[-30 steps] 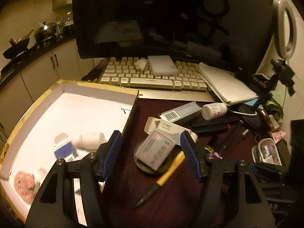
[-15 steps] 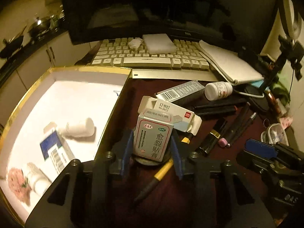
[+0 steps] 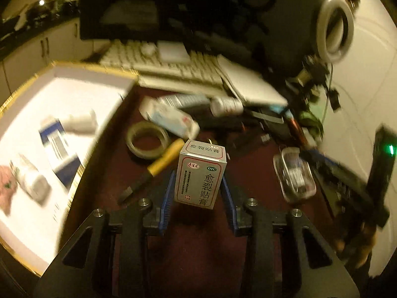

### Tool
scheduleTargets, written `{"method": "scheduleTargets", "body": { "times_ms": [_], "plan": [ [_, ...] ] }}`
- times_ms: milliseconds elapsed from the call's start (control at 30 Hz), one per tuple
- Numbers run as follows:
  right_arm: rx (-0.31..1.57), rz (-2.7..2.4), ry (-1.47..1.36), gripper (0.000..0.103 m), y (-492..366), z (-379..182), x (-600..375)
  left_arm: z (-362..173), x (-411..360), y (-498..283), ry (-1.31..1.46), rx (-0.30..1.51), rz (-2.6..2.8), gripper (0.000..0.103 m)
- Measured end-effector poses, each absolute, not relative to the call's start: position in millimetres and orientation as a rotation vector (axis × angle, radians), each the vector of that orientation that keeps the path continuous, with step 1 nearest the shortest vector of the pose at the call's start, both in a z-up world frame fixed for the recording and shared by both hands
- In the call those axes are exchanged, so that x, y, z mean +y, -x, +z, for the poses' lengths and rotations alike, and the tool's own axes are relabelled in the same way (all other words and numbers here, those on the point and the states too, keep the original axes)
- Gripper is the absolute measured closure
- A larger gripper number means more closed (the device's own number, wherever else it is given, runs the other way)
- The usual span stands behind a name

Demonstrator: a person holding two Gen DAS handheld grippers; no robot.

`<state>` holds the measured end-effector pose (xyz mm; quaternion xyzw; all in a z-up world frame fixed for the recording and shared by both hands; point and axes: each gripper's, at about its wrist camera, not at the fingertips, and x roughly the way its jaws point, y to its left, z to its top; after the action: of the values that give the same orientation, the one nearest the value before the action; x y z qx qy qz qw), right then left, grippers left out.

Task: Organize objects
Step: 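Grasp the clear cartoon pouch with the right tool, then carry the white box with the left tool while the right carries the pouch to the tray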

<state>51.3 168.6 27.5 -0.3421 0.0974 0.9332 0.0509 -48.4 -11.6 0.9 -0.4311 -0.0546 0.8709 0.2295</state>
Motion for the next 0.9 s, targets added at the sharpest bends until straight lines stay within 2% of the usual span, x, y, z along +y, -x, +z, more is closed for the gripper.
{"method": "scheduleTargets", "body": {
  "times_ms": [267, 333, 433, 533, 767, 900],
  "plan": [
    [0.437, 2.701, 1.13, 0.057, -54, 4, 201, -13, -5, 39, 1.252, -0.145, 2.37, 0.067],
    [0.407, 2.713, 1.131, 0.051, -54, 5, 198, -13, -5, 38, 1.255, -0.149, 2.37, 0.067],
    [0.413, 2.715, 1.109, 0.05, -57, 8, 198, -15, -3, 38, 1.259, -0.145, 2.37, 0.067],
    [0.334, 2.724, 1.093, 0.038, -58, 9, 192, -21, -1, 38, 1.283, -0.142, 2.361, 0.067],
    [0.305, 2.666, 1.208, 0.029, -47, -10, 187, -25, 3, 39, 1.289, -0.141, 2.351, 0.067],
    [0.174, 2.664, 1.232, 0.023, -39, -15, 173, -31, 0, 44, 1.324, -0.169, 2.342, 0.067]
  ]
}}
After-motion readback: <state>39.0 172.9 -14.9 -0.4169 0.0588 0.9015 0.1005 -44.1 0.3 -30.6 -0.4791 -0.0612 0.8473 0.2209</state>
